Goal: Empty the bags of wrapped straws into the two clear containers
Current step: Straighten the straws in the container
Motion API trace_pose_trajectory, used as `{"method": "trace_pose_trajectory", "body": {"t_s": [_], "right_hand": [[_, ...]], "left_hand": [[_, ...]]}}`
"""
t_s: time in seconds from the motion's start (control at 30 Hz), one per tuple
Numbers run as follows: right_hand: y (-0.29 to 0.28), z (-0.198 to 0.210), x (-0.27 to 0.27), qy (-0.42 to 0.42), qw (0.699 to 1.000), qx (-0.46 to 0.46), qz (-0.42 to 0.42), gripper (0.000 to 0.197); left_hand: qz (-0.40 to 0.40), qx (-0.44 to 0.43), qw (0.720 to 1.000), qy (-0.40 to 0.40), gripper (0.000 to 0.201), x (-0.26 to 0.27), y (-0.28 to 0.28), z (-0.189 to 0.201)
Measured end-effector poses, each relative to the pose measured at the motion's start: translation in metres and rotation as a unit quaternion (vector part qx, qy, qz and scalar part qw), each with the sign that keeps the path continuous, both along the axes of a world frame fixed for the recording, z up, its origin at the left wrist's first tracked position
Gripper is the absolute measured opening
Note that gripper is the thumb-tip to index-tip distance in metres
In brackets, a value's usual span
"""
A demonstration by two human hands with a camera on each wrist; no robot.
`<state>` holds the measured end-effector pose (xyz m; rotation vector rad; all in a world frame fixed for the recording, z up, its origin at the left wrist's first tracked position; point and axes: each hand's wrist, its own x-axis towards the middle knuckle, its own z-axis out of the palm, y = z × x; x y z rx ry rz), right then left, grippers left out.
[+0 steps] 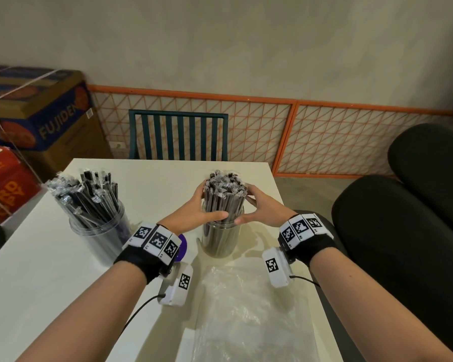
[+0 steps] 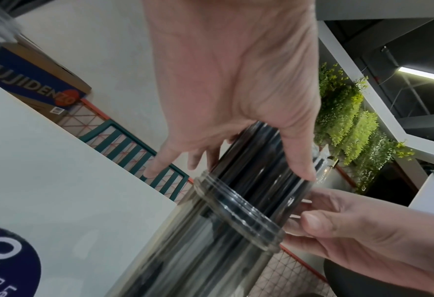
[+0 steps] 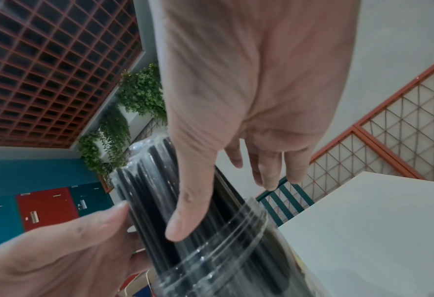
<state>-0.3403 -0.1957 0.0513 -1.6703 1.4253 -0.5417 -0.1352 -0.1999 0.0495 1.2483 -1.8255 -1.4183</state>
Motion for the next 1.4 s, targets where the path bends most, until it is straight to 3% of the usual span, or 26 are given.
{"method": "trace_pose_trajectory", "body": {"t_s": [0.13,0.3,0.4,0.57,0.7,0.87,0.97,1.03,1.13,1.23,1.33,1.4], "right_hand": [[0.006,0.007,0.002,0.004,1.000,-0.010,0.000,0.086],[0.007,0.013,0.020,0.066,0.993,-0.095,-0.013,0.064],[0.006,0.012,0.026,0.029,0.992,-0.115,-0.033,0.069],[0.009,-0.002,0.014,0.011,0.999,-0.033,-0.003,0.104],[0.004,-0.009,0.008,0.041,0.999,-0.027,0.018,0.091],[0.006,0.006,0.013,0.060,0.997,-0.031,-0.035,0.079],[0.020,0.017,0.007,0.196,0.980,-0.004,-0.035,0.085],[0.035,0.025,0.003,0.290,0.956,0.017,-0.046,0.074],[0.057,0.030,0.005,0.349,0.934,0.074,-0.015,0.053],[0.070,0.029,0.030,0.307,0.942,0.112,0.070,0.044],[0.065,0.030,0.077,0.227,0.957,0.070,0.168,0.037],[0.054,0.032,0.118,0.162,0.968,0.045,0.187,0.040]], "left_hand": [[0.012,-0.031,0.999,-0.005,0.090,-0.004,0.006,0.004],[0.037,-0.012,0.999,0.036,0.104,-0.021,0.007,0.009],[0.060,0.005,0.997,0.045,0.112,-0.022,0.004,0.007],[0.085,-0.009,0.996,0.023,0.116,-0.015,0.009,0.002],[0.100,-0.017,0.995,0.018,0.127,-0.022,0.008,0.000],[0.091,-0.004,0.995,0.038,0.103,-0.022,0.005,0.004],[0.086,0.006,0.996,0.004,0.104,-0.009,0.011,0.006],[0.074,0.019,0.997,-0.015,0.102,0.004,0.024,0.007],[0.056,0.026,0.998,-0.034,0.097,0.039,0.055,0.000],[-0.024,0.102,0.989,-0.100,0.097,0.093,0.082,-0.006],[-0.076,0.212,0.946,-0.231,0.072,0.156,0.087,-0.003],[-0.050,0.217,0.913,-0.340,0.074,0.197,0.080,0.006]]}}
